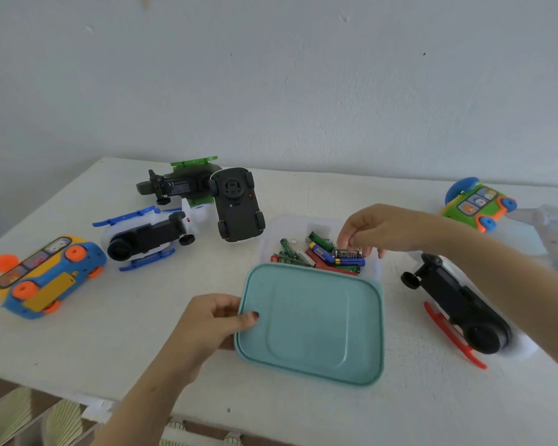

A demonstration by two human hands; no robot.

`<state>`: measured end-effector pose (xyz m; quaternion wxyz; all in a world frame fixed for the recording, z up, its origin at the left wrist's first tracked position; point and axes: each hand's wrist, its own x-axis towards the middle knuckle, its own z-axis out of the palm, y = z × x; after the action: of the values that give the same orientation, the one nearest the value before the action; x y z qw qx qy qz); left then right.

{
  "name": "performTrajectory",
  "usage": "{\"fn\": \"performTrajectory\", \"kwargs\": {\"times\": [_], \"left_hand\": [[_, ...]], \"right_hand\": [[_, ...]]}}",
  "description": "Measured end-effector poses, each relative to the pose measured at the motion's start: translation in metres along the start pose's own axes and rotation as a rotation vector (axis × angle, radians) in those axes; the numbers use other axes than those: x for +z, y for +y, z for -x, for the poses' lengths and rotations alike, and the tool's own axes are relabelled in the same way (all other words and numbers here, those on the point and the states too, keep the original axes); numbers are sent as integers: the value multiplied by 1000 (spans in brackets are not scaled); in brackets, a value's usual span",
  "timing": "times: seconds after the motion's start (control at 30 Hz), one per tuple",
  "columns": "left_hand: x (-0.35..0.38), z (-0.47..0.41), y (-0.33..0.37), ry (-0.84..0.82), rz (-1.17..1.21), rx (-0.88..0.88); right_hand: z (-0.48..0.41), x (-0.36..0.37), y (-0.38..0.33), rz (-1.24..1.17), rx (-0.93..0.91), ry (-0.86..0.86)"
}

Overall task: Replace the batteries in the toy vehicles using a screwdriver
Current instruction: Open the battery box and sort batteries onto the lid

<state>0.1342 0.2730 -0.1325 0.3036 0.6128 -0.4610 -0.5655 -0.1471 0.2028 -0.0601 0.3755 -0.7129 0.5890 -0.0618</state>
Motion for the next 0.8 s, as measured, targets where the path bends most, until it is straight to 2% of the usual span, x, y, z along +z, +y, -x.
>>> {"fn": "performTrajectory", "kwargs": {"times": [0.1, 0.23, 0.3, 0.4, 0.47, 0.6, 0.73, 0.8], "left_hand": [[5, 4, -9, 17, -10, -58], [7, 5, -12, 70, -169, -61], [9, 6, -12, 135, -314, 9], [12, 10, -5, 226, -684, 138], [12, 11, -1, 243, -778, 179], [13, 5, 2, 215, -814, 159], [10, -4, 6, 147, -913, 84], [7, -10, 12, 112, -930, 47]], "right_hand": [[-2, 9, -4, 150, 10, 14], [-9, 23, -12, 286, 6, 34], [-12, 29, -15, 350, 11, 35], [-15, 39, -18, 486, 32, 53], [-17, 45, -21, 556, 30, 72], [-13, 43, -20, 542, 33, 159], [12, 31, -19, 473, 106, 390], [33, 27, -20, 451, 155, 451]]}}
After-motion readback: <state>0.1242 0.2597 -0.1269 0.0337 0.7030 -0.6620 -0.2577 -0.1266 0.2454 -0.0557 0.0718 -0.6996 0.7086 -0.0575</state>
